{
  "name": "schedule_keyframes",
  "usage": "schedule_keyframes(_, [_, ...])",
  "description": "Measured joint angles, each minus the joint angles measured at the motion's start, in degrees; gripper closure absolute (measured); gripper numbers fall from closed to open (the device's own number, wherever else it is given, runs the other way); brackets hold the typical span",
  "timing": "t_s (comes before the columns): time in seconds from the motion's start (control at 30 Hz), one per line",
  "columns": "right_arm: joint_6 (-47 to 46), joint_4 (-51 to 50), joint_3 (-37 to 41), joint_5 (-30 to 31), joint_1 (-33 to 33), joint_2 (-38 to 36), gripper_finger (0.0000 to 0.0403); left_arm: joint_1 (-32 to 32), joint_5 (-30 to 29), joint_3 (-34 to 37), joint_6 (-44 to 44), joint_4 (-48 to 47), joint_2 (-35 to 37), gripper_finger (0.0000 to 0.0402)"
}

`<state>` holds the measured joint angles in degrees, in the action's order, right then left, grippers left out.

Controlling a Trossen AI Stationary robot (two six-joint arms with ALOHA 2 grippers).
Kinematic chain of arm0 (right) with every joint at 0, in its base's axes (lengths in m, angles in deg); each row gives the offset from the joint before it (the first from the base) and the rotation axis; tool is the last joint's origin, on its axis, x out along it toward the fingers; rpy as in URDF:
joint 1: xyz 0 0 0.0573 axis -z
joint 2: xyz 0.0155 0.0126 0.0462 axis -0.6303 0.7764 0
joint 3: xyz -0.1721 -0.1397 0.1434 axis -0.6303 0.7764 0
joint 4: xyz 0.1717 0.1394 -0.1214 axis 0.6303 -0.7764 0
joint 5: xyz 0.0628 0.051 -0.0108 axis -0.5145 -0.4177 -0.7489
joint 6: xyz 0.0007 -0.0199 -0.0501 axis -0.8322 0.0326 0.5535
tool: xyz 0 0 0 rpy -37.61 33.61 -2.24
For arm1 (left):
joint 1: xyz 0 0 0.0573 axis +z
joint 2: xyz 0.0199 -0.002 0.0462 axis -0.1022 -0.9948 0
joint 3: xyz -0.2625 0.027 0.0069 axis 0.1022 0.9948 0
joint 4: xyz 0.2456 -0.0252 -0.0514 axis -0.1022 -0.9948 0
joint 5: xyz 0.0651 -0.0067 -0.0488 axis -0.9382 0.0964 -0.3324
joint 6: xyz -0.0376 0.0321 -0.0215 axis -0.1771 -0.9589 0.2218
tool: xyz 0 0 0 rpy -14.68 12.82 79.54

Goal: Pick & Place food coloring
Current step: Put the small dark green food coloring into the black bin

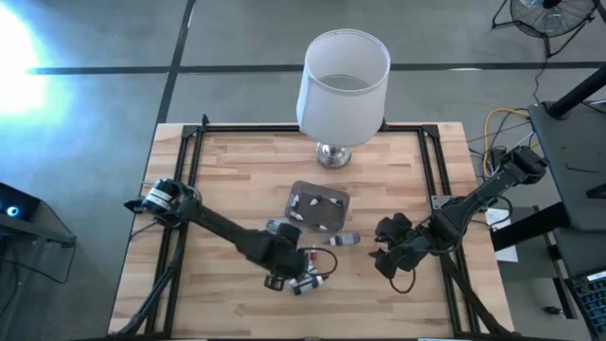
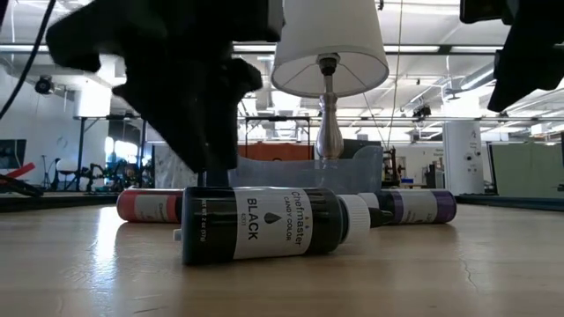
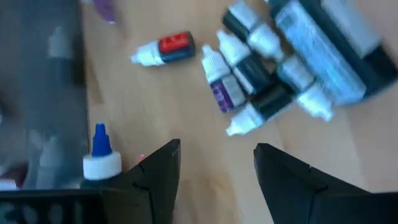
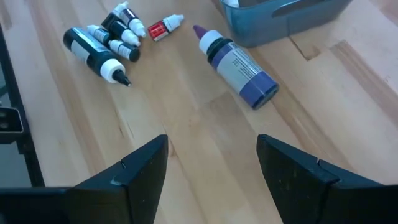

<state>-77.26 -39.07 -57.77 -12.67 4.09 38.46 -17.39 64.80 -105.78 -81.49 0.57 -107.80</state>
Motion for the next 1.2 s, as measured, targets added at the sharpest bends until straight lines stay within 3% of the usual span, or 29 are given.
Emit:
schedule_keyframes(0.1, [-1.1, -0.2, 0.0, 0.0, 0.0, 0.0, 0.0163, 2.2, 5.6, 1.2, -5.4, 0.5, -0.1, 0.022])
schedule_keyframes(0.27, [-1.9, -0.6, 0.1, 0.3, 0.0, 0.1, 0.0163, 3.5, 7.4, 2.9, -10.4, 4.0, -0.1, 0.022])
schedule_keyframes(0.4, [-2.0, -0.7, 0.6, 0.7, 0.2, 0.1, 0.0163, 3.5, 12.5, 5.0, -11.8, 9.5, -0.3, 0.022])
schedule_keyframes(0.87, [-6.5, -0.6, 2.6, 2.0, 0.2, 0.1, 0.0163, 3.1, 12.9, 7.2, -12.0, 15.8, -2.0, 0.0223])
schedule_keyframes(1.2, [-6.9, -0.6, 2.6, 1.9, 0.1, 0.1, 0.0163, 3.1, 12.3, 7.2, -12.4, 15.1, -3.2, 0.0263])
